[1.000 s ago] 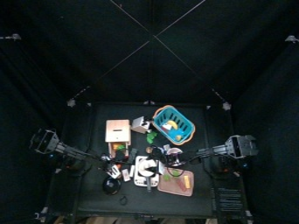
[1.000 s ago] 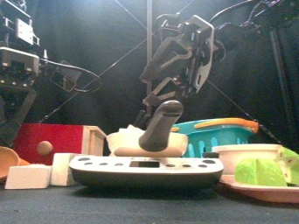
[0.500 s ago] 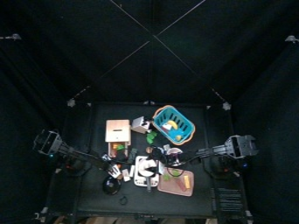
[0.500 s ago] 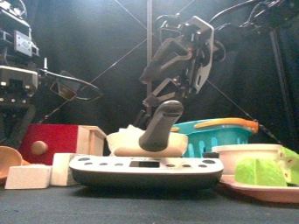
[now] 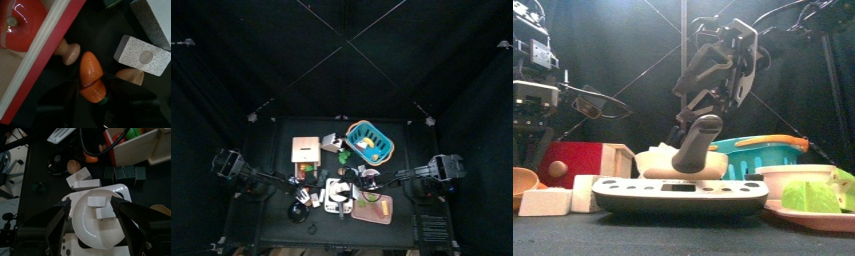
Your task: Grab carrot
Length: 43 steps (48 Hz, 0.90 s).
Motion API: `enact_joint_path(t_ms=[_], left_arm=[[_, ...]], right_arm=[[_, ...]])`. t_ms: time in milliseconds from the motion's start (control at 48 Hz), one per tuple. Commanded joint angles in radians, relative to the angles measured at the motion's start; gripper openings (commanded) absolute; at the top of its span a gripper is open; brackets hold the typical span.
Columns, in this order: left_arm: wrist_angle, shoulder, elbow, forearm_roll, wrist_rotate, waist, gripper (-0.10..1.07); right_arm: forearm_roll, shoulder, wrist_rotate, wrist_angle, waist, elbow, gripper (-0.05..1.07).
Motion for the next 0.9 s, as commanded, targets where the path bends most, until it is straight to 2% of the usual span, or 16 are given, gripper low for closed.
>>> enact_joint_path(t_ms=[0,292,646,875], left_arm=[[0.002,-0.032,-0.023,-0.003,0.002,0.003,0.73],[0.041,-0.160,-0.018,-0.014,0.002,0.002,0.73],[0.054,-0.181,-0.015,-0.015,0.005,-0.003,0.73],[0.061,-0.235,-0.055,-0.015,0.032,-0.008,0.73]], right_arm=[[0.000,-0.020,0.000,-0.005,0.000,-0.015,0.96],[0.000,-0.020,0.000,-0.005,0.000,-0.017,0.96],[0.000,-0.020,-0.002,-0.005,0.000,-0.015,0.96],[0.000,-0.020,-0.002,-0.003,0.002,-0.017,0.96]])
